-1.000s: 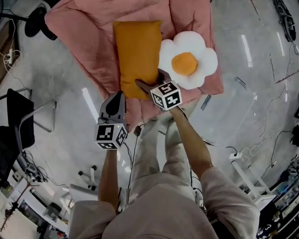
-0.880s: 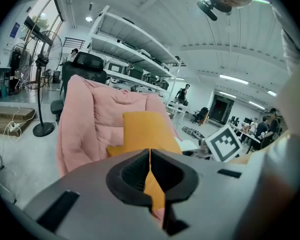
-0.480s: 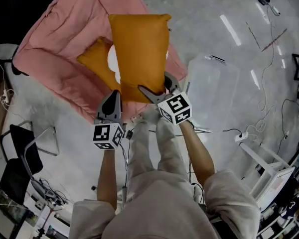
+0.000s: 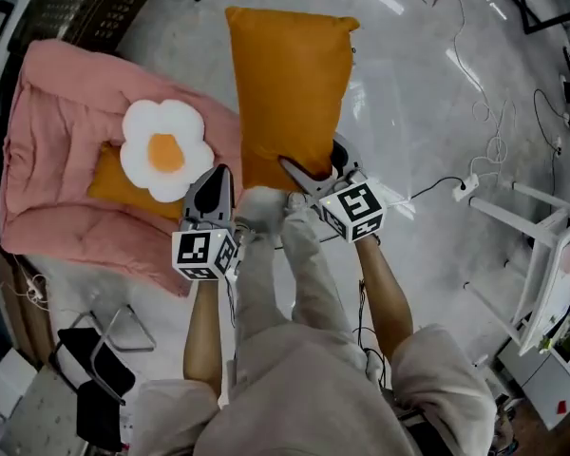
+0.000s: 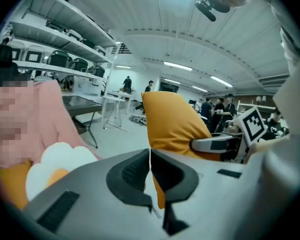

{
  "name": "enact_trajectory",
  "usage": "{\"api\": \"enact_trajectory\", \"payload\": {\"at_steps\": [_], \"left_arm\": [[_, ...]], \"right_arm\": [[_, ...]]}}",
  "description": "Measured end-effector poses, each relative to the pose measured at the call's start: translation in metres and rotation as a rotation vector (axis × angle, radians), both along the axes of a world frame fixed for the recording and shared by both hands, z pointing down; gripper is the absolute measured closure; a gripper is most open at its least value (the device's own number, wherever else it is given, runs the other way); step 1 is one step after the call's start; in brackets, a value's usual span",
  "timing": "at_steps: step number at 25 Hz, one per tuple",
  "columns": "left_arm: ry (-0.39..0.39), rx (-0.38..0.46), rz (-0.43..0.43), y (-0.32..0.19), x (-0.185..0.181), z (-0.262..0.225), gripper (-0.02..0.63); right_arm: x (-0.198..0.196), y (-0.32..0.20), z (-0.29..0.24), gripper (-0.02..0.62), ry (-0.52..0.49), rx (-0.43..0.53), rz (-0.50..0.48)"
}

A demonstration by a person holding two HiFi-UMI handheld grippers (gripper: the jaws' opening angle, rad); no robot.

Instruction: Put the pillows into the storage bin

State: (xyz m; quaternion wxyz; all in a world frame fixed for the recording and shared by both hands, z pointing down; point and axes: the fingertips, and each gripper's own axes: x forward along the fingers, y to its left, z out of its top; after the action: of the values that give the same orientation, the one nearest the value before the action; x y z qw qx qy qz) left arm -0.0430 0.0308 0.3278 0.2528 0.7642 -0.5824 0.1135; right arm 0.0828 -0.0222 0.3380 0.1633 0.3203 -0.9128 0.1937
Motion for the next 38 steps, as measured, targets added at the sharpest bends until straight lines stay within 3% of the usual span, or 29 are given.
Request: {"api": "enact_trajectory", "payload": {"at_steps": [7,14,23,28,31,34,38], "left_arm": [[0.015,-0.046,0.227,-0.040,0.109,0.041,0.591],[0.003,-0.104,0.306,-0.052,0.154,0.094,0.591],[-0.010,-0.148,0.340,-0.053,0.156,0.144,0.591],[-0.009,-0.165,0.341,-0.051,0.154,0.158,0.591],[-0.010,-0.174,0.333,-0.048,0.149,0.163,0.591],[-0.009,-0.172,0.324,-0.046,0.144,0.164,0.591],[-0.007,-0.165,0.300,-0.044,0.136,0.164,0.591]], "right_arm": [[0.151,-0.003,0.067,0.252,0.055,-0.112,0.280],[0.232,0.021,0.204,0.252,0.115,-0.341,0.428],[0.247,0.064,0.381,0.242,0.206,-0.675,0.440],[0.250,0.081,0.444,0.227,0.288,-0.833,0.412],[0.253,0.082,0.461,0.132,0.318,-0.828,0.443],[0.260,0.076,0.464,0.129,0.321,-0.787,0.488],[0.254,0.061,0.445,0.129,0.296,-0.697,0.457]]}}
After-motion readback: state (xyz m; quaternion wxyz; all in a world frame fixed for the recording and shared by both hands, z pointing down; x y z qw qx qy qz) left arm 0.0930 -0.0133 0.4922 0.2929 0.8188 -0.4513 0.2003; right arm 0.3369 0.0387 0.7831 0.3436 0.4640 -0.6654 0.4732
